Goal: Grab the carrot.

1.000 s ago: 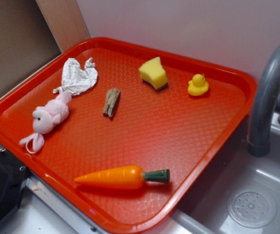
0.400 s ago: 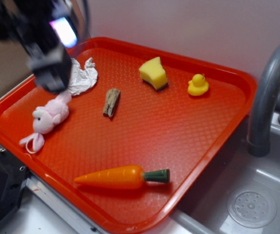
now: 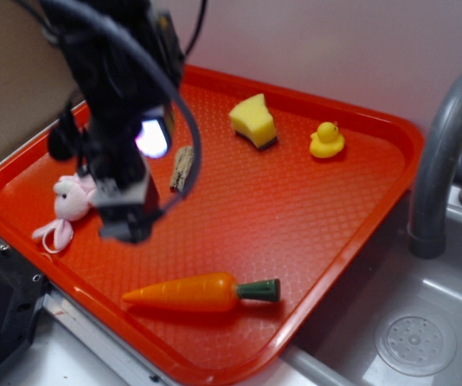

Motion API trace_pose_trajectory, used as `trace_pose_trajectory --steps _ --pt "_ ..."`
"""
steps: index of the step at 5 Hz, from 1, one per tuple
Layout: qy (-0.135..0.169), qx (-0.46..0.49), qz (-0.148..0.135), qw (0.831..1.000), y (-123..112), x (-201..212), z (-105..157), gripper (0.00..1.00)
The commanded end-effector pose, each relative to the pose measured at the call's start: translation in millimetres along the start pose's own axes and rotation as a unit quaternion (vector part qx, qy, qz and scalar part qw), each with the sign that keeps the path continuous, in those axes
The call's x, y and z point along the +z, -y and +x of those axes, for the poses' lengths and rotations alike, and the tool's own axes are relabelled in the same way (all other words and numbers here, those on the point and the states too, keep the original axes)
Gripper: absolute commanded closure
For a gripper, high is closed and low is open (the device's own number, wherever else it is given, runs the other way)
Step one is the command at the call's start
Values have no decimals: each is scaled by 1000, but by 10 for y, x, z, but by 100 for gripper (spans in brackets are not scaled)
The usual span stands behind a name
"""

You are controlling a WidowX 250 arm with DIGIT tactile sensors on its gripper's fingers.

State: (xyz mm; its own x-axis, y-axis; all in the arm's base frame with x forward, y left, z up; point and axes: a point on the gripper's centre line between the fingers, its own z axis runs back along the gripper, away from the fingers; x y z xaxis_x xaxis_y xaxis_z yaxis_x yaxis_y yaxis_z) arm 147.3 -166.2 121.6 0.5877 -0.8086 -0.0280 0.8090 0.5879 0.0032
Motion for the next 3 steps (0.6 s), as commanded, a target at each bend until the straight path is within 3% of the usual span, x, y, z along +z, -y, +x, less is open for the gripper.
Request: trace_pose_trajectory --steps 1,2,3 --pt "-13 1 23 1000 263 -155 39 0" --pt "-23 27 45 998 224 -260 29 0" --pt "-37 27 49 998 216 -395 19 0"
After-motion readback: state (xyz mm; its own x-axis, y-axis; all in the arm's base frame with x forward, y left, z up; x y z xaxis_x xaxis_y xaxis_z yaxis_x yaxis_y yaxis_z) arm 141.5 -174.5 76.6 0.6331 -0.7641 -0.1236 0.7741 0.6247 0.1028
